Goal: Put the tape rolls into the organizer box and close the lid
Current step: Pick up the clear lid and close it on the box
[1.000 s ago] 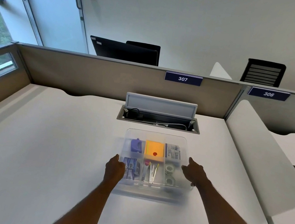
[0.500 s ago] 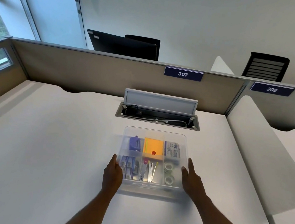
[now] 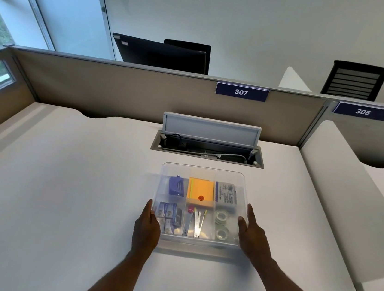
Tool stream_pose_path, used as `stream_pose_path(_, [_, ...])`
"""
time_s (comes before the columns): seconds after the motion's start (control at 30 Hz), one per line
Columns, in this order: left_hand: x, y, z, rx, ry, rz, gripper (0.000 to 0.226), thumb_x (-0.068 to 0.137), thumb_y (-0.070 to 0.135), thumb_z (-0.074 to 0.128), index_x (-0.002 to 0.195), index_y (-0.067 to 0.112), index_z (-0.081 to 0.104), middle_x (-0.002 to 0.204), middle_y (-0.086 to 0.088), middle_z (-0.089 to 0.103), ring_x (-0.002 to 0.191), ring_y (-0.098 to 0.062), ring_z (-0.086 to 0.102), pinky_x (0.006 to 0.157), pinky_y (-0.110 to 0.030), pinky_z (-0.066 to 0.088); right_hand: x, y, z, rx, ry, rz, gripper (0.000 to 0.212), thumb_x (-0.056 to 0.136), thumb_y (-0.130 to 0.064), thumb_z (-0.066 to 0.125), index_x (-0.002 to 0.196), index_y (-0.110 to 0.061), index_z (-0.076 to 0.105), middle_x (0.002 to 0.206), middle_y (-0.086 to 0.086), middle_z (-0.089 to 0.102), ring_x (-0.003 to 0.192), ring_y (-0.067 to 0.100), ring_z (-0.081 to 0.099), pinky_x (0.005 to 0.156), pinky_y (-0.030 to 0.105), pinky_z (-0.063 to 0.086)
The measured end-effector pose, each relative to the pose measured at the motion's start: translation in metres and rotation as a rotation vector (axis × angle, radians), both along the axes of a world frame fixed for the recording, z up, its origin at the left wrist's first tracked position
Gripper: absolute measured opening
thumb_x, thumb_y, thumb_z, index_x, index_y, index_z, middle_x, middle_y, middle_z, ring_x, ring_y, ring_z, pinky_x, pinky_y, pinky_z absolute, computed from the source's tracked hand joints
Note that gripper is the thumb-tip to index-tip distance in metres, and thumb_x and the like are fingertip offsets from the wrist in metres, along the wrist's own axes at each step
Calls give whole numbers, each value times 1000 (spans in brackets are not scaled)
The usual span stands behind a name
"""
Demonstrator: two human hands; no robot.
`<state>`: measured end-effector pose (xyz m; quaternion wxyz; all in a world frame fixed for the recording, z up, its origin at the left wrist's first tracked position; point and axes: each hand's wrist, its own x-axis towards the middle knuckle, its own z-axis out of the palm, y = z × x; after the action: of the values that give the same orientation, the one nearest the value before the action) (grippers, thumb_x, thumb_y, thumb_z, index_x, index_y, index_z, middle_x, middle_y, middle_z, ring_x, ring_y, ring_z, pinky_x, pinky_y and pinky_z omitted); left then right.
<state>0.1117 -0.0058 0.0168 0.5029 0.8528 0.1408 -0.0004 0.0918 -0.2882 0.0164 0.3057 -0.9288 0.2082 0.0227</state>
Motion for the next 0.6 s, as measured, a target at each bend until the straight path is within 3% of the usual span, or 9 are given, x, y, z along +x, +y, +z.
stream_pose_path(0.07, [2, 3, 3, -32, 18, -26, 41, 102, 20, 34, 142, 10, 37, 144, -14, 47, 129, -34, 47, 109, -44, 35, 0, 0, 1, -4, 11, 5, 59, 99, -46, 31, 152, -30, 11, 107, 16, 69, 91, 32, 67, 70, 29, 43])
stream_pose_path(0.13, [6, 8, 7, -58, 41, -55, 41, 101, 32, 35, 132, 8, 50, 133, -16, 57, 120, -32, 54, 106, -46, 39, 1, -1, 2, 5, 18, 11, 59, 99, -47, 32, 152, -29, 13, 112, 15, 68, 97, 32, 66, 77, 33, 48])
stream_pose_path(0.2, [12, 16, 13, -135, 49, -61, 43, 98, 43, 38, 93, 10, 65, 93, -12, 70, 87, -26, 62, 87, -46, 50, 1, -2, 5, 17, -11, -6, 60, 97, -51, 34, 150, -26, 23, 119, 13, 67, 106, 32, 64, 88, 36, 49])
stream_pose_path(0.23, [17, 20, 17, -173, 57, -43, 45, 96, 46, 39, 74, 14, 62, 74, -8, 65, 73, -24, 58, 76, -42, 48, 2, -3, 6, 17, -43, -35, 59, 96, -52, 35, 147, -23, 33, 122, 11, 66, 110, 31, 62, 92, 37, 49])
stream_pose_path(0.3, [31, 31, 22, -211, 59, -9, 48, 95, 46, 44, 59, 16, 50, 60, -4, 54, 62, -24, 48, 67, -37, 39, 8, -1, 12, 25, -123, -147, 56, 95, -53, 36, 131, -15, 55, 122, 12, 67, 112, 31, 61, 94, 39, 48])
stream_pose_path(0.4, [62, 39, 30, -199, 42, 60, 41, 96, 38, 51, 63, 13, 53, 69, -11, 59, 71, -28, 55, 69, -39, 41, 28, 1, 26, 31, -195, -301, 49, 95, -49, 43, 110, -9, 66, 112, 16, 69, 104, 34, 63, 85, 38, 50])
stream_pose_path(0.5, [91, 32, 38, -115, 11, 71, 33, 96, 30, 52, 72, 8, 59, 82, -19, 68, 81, -37, 64, 79, -47, 51, 57, -4, 43, 11, -195, -311, 41, 95, -40, 47, 104, -5, 67, 107, 18, 70, 101, 36, 63, 82, 38, 50])
stream_pose_path(0.6, [117, 21, 40, -41, -13, 21, 36, 96, 26, 52, 80, -5, 63, 88, -27, 68, 90, -46, 63, 87, -52, 50, 87, -11, 51, 50, -198, -294, 33, 94, -31, 50, 100, -3, 67, 106, 19, 71, 101, 37, 63, 83, 38, 50])
